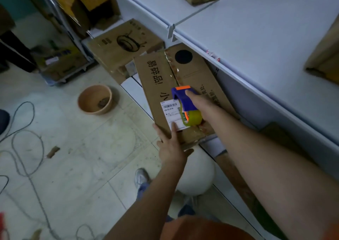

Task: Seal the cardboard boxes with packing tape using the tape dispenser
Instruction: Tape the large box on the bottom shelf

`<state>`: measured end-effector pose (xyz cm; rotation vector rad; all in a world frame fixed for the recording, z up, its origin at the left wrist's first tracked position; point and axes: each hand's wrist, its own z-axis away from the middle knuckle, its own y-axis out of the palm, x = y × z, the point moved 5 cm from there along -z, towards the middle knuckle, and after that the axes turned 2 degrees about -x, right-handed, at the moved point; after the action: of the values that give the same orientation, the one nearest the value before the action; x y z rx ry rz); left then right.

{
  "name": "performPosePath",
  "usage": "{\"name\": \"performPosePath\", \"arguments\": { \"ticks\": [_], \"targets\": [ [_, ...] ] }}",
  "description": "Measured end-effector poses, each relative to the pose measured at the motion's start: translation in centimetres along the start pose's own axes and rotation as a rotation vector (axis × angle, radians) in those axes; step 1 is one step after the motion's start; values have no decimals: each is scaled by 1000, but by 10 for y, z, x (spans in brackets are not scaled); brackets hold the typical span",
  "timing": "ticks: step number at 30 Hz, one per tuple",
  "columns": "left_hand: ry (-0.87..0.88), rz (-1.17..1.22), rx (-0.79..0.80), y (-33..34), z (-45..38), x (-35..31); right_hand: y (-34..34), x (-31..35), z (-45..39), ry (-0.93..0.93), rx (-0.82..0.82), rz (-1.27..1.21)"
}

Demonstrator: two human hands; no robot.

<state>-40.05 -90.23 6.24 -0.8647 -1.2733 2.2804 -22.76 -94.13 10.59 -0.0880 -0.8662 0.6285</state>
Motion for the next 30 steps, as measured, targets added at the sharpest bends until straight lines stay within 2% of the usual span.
{"name": "performPosePath", "arguments": {
  "ticks": [2, 4, 9, 12, 16, 20, 25, 30],
  "targets": [
    [15, -110, -9, -7, -12, 11, -1, 0, -1, -28, 1, -2],
    [2, -145, 46, -11, -23, 17, 0, 0, 2, -30, 46, 0],
    [4, -102, 55, -13, -31, 20, -2, 2, 19, 95, 308, -118],
    [-10, -112, 56, -14, -33, 21, -15, 4, 34, 88, 390, -143],
    [-2, -97, 69, -16, -33, 19, -43, -5, 43, 67, 386, -164],
    [9, -45, 63, -16, -33, 17, -58, -47, 51, 48, 335, 64],
    [9, -14, 70, -17, -32, 13, -50, -71, 74, 63, 357, -77],
    [18, -53, 69, -16, -34, 13, -52, -93, 94, 85, 365, -17]
  ]
}}
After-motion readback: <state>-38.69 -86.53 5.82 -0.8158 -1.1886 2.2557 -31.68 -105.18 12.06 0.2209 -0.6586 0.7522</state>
